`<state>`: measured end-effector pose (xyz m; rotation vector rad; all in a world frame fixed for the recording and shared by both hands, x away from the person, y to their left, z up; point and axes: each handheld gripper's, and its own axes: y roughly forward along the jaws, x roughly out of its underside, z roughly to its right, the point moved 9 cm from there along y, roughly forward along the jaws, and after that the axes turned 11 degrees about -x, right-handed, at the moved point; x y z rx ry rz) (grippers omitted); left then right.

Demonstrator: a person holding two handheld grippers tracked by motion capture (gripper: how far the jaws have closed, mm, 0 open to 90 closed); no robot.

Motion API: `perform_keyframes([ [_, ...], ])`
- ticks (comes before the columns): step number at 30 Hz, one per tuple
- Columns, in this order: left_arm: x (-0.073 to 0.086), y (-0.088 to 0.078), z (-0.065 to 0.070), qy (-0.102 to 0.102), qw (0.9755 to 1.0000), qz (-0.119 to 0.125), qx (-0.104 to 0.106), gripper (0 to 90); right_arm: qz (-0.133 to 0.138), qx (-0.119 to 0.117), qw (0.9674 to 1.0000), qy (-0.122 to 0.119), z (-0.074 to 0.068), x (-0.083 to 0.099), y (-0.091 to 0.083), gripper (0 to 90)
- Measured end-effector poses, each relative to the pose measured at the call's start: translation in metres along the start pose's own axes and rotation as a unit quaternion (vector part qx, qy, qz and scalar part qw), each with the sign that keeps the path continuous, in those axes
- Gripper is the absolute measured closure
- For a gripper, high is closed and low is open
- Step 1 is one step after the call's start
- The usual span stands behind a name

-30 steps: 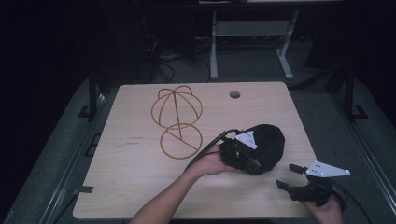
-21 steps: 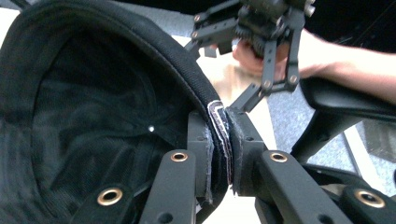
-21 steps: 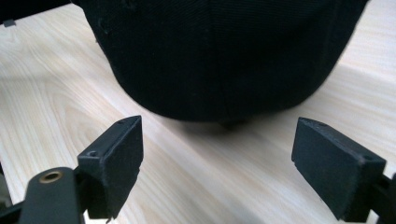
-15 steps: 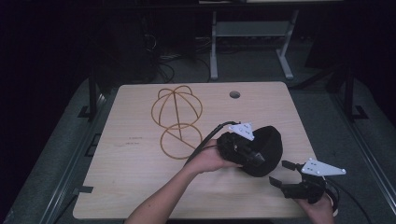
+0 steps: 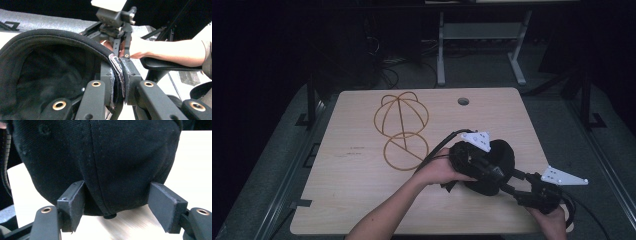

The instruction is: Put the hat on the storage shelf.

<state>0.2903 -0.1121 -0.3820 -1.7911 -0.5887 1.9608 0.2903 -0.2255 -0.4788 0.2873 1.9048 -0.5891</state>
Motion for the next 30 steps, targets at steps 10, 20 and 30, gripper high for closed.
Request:
perform_keyframes([
  [10,-0.005,0.004,0.004,0.013,0.9999,0.000,0.008,81.2,0.014,-0.033,0.9991,0.024,-0.002,0.000,-0.001,48.0],
  [20,-0.002,0.000,-0.001,0.009,1.0000,-0.001,-0.003,80.9,-0.005,-0.024,0.9995,-0.019,-0.011,-0.001,0.000,83.4],
  [30,0.011,-0.011,-0.006,0.025,0.9974,-0.020,-0.064,62.8,-0.015,-0.004,0.9994,-0.032,-0.012,-0.004,-0.001,84.4],
])
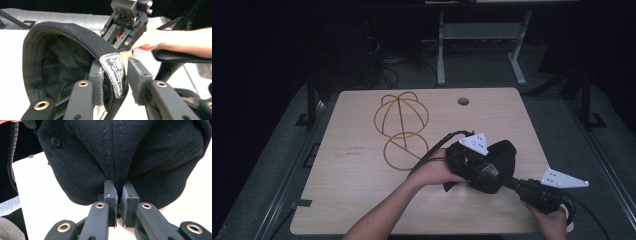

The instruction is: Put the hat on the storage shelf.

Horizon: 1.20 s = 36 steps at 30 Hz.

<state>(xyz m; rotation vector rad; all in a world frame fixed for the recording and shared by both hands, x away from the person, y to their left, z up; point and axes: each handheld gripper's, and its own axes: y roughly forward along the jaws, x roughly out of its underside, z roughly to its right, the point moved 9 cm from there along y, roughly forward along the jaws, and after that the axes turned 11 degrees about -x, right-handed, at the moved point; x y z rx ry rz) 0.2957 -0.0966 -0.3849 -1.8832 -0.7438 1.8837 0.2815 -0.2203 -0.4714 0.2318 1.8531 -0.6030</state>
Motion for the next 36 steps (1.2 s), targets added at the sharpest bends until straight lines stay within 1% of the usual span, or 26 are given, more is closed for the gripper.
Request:
perform_keyframes([
  [1,0.003,-0.002,-0.001,0.003,0.9999,-0.006,-0.009,61.4,-0.002,0.001,1.0000,-0.002,0.000,0.000,0.000,84.4],
  [3,0.004,-0.003,-0.001,0.004,0.9999,-0.007,-0.013,60.3,-0.004,0.002,1.0000,-0.003,-0.001,0.000,0.001,84.4],
  [5,0.006,-0.004,-0.002,0.005,0.9997,-0.011,-0.022,57.0,-0.008,0.006,0.9999,-0.006,-0.001,-0.001,0.001,84.4],
  [6,0.008,-0.007,-0.003,0.003,0.9995,-0.012,-0.030,54.2,-0.009,0.008,0.9999,-0.006,-0.001,-0.001,0.000,84.5],
  [7,0.008,-0.007,-0.003,0.003,0.9995,-0.012,-0.030,53.0,-0.009,0.008,0.9999,-0.006,-0.001,-0.001,0.000,84.5],
  [8,0.010,-0.011,-0.005,0.006,0.9991,-0.016,-0.039,51.9,-0.010,0.008,0.9999,-0.005,0.000,-0.001,-0.001,84.6],
  [11,0.012,-0.014,-0.005,0.007,0.9989,-0.019,-0.043,48.5,-0.010,0.009,0.9999,-0.003,0.001,-0.002,-0.001,84.6],
  [12,0.014,-0.018,-0.006,0.009,0.9986,-0.018,-0.049,47.9,-0.011,0.011,0.9999,-0.004,0.001,-0.002,-0.001,84.7],
  [15,0.016,-0.023,-0.006,0.008,0.9984,-0.018,-0.053,46.7,-0.012,0.012,0.9999,-0.003,0.001,-0.002,-0.001,84.7],
  [17,0.019,-0.027,-0.006,0.009,0.9981,-0.018,-0.058,45.3,-0.013,0.013,0.9998,-0.003,0.002,-0.003,-0.002,84.8],
  [18,0.023,-0.032,-0.005,0.011,0.9977,-0.018,-0.064,44.8,-0.013,0.014,0.9998,-0.002,0.002,-0.005,-0.003,84.8],
  [19,0.023,-0.032,-0.005,0.011,0.9977,-0.018,-0.064,44.5,-0.013,0.014,0.9998,-0.002,0.002,-0.005,-0.003,84.8],
  [20,0.026,-0.034,-0.005,0.010,0.9975,-0.018,-0.067,44.5,-0.013,0.015,0.9998,-0.002,0.002,-0.006,-0.004,84.9],
  [21,0.029,-0.037,-0.006,0.013,0.9971,-0.021,-0.072,43.5,-0.018,0.016,0.9997,-0.010,0.002,-0.008,-0.005,84.9],
  [22,0.032,-0.038,-0.006,0.011,0.9969,-0.018,-0.076,43.5,-0.018,0.016,0.9997,-0.010,0.002,-0.008,-0.005,84.9],
  [25,0.044,-0.045,-0.008,0.002,0.9962,-0.019,-0.085,41.9,-0.022,0.015,0.9996,-0.013,0.002,-0.012,-0.007,85.0],
  [26,0.052,-0.049,-0.010,-0.004,0.9957,-0.016,-0.092,41.4,-0.020,0.015,0.9996,-0.013,0.002,-0.014,-0.009,85.1],
  [27,0.052,-0.049,-0.010,-0.004,0.9957,-0.016,-0.092,41.1,-0.020,0.015,0.9996,-0.013,0.002,-0.014,-0.009,85.1],
  [28,0.056,-0.051,-0.011,-0.005,0.9953,-0.017,-0.095,41.1,-0.018,0.014,0.9997,-0.012,0.002,-0.016,-0.010,85.2],
  [29,0.064,-0.054,-0.011,-0.010,0.9947,-0.013,-0.101,41.0,-0.021,0.015,0.9996,-0.011,0.002,-0.018,-0.011,85.2],
  [30,0.064,-0.054,-0.011,-0.010,0.9947,-0.013,-0.101,41.0,-0.021,0.015,0.9996,-0.011,0.002,-0.018,-0.011,85.2],
  [32,0.072,-0.056,-0.009,-0.013,0.9945,-0.010,-0.103,40.9,-0.021,0.013,0.9996,-0.011,0.003,-0.024,-0.013,85.3],
  [33,0.080,-0.058,-0.008,-0.015,0.9939,-0.010,-0.108,40.9,-0.021,0.012,0.9996,-0.011,0.003,-0.026,-0.013,85.3],
  [34,0.080,-0.058,-0.008,-0.015,0.9939,-0.010,-0.108,40.8,-0.021,0.012,0.9996,-0.011,0.003,-0.026,-0.013,85.3],
  [35,0.088,-0.060,-0.006,-0.017,0.9934,-0.011,-0.113,40.6,-0.024,0.009,0.9996,-0.011,0.003,-0.029,-0.013,85.3],
  [36,0.091,-0.062,-0.006,-0.018,0.9930,-0.010,-0.116,40.6,-0.025,0.008,0.9996,-0.010,0.003,-0.031,-0.013,85.4],
])
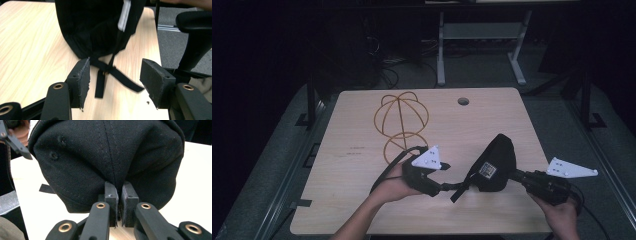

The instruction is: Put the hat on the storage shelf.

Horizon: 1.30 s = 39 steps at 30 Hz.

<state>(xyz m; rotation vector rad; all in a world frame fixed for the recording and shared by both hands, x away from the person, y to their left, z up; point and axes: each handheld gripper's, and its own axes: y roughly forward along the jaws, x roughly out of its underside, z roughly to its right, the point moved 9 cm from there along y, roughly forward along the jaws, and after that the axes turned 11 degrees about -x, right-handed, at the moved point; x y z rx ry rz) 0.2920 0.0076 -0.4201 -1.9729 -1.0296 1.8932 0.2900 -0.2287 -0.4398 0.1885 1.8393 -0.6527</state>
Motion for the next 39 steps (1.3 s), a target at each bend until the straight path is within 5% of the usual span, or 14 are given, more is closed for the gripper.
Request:
perform_keyframes([
  [20,0.070,-0.017,-0.007,-0.026,0.9985,-0.024,-0.041,38.5,-0.007,-0.013,0.9998,-0.013,-0.002,-0.051,0.005,85.4],
  [39,0.105,-0.020,-0.017,-0.056,0.9942,-0.022,-0.089,29.5,-0.013,-0.027,0.9994,-0.017,-0.007,-0.092,0.018,85.4],
])
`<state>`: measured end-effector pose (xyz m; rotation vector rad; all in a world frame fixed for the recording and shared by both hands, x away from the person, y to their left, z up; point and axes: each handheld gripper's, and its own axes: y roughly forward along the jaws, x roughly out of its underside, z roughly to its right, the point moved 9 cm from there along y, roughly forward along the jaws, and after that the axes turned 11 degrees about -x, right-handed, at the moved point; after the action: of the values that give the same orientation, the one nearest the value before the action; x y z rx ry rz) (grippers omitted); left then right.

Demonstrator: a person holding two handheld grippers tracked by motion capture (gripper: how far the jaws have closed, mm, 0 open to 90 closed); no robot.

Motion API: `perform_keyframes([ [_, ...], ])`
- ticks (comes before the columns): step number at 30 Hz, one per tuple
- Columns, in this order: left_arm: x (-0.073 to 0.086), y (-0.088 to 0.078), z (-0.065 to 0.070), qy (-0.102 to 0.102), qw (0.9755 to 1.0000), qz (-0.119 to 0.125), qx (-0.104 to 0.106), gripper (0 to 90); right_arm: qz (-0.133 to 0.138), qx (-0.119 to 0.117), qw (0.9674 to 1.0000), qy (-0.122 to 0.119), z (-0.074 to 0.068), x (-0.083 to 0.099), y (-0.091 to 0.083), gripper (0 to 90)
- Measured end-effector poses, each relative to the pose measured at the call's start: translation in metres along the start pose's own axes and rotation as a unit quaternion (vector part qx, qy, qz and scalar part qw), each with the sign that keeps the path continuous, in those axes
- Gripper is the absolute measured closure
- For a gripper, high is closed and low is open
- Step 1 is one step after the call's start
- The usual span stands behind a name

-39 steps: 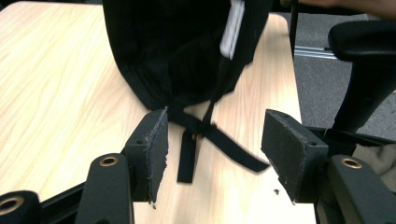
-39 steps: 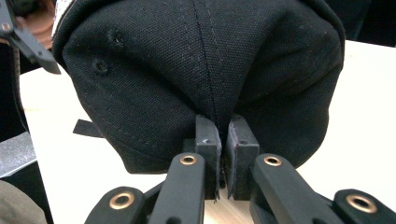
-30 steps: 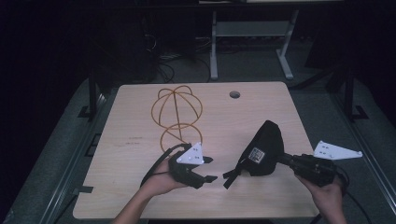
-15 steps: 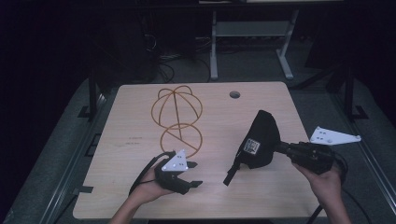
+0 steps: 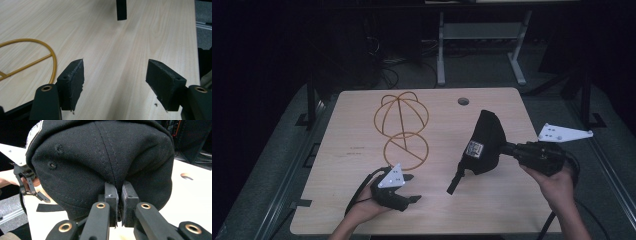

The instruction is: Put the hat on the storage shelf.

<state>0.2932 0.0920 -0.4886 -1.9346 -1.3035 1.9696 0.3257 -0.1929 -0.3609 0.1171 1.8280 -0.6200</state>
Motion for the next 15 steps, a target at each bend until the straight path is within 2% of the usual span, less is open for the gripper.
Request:
perform_keyframes([
  [3,-0.001,0.000,0.001,0.000,1.0000,0.003,-0.002,28.5,-0.004,-0.004,0.9999,-0.009,0.000,-0.015,0.007,85.4],
  [10,0.001,0.002,0.001,-0.004,1.0000,0.002,-0.003,27.1,-0.011,-0.019,0.9996,-0.016,-0.002,-0.033,0.021,85.3],
  [15,0.001,0.002,0.003,0.002,1.0000,0.000,-0.003,26.4,-0.013,-0.028,0.9992,-0.024,-0.004,-0.050,0.031,85.3],
])
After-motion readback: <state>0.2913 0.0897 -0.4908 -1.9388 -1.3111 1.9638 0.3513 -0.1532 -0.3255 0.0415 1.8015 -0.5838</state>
